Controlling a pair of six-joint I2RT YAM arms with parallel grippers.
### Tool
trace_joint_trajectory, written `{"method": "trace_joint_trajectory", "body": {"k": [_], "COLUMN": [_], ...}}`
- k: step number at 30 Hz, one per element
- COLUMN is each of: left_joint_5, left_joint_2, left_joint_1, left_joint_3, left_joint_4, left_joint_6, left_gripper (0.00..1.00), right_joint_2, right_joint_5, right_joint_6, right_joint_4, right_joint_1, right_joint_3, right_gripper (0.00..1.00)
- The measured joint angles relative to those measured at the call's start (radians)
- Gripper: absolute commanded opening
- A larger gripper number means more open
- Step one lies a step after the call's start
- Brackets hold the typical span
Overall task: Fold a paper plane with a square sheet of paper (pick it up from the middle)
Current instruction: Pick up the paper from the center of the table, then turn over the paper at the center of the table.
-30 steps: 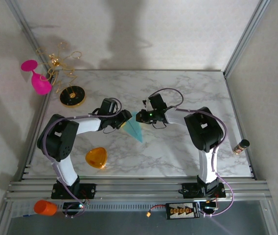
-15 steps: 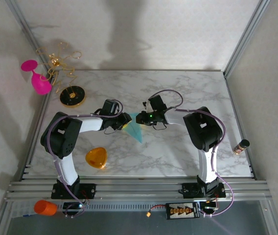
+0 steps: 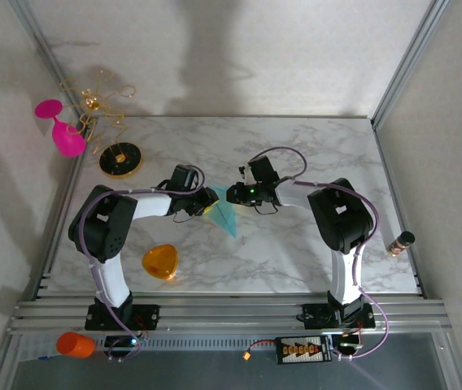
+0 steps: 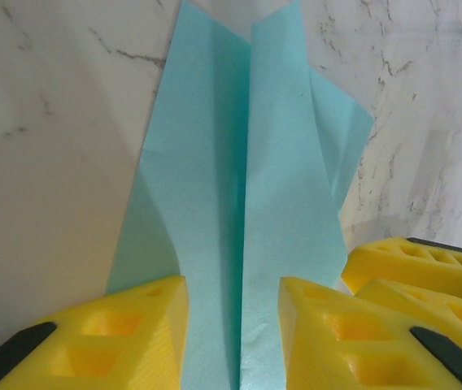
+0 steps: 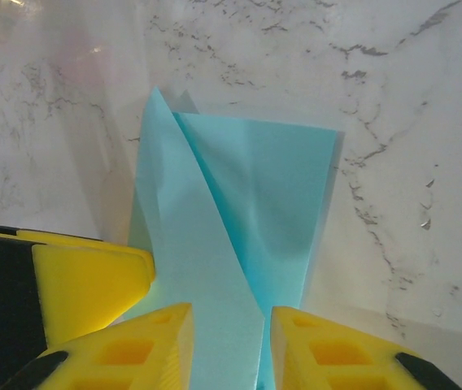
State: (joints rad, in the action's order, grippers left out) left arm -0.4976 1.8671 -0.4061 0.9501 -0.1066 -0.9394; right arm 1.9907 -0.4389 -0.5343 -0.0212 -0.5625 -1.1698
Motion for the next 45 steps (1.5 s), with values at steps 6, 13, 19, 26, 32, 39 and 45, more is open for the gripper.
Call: {"method": "trace_joint_trajectory", "body": {"k": [6,13,19,26,32,39,45], "left_joint_5": [0.000,0.000,0.000,0.000,-0.001,-0.040,-0.107], "left_joint_2": [0.000,0.002,0.002,-0.008,-0.148,-0.326,-0.344], "left_joint_1": [0.000,0.000,0.000,0.003,0.038,0.055,0.043], "left_joint_3": [0.004,0.006,0.006,0.017,0.013,-0.054,-0.105], "left_joint_4": [0.006,0.010,0.013,0.033,0.026,-0.172,-0.310], "left_joint_6": [0.000,0.000,0.004,0.031,0.055,0.017,-0.042], "left_gripper": [0.35,0.35,0.33,0.36,0.48,0.59,0.69], "right_joint_2": [0.006,0.013,0.029,0.029,-0.059,-0.187,-0.213], "right_joint_5": [-0.011,-0.047,-0.063,-0.084,-0.131,-0.226,-0.320], "right_joint_6": [0.000,0.012,0.026,0.021,-0.009,-0.101,-0.229], "right_joint_4": [0.008,0.010,0.010,-0.047,-0.164,-0.381,-0.570], "right_joint_1": [0.000,0.000,0.000,0.010,0.050,0.092,0.114], "right_joint_3": [0.000,0.000,0.000,0.010,0.093,0.156,0.204], "right_gripper": [0.30,0.25,0.15,0.03,0.02,0.01,0.01]}}
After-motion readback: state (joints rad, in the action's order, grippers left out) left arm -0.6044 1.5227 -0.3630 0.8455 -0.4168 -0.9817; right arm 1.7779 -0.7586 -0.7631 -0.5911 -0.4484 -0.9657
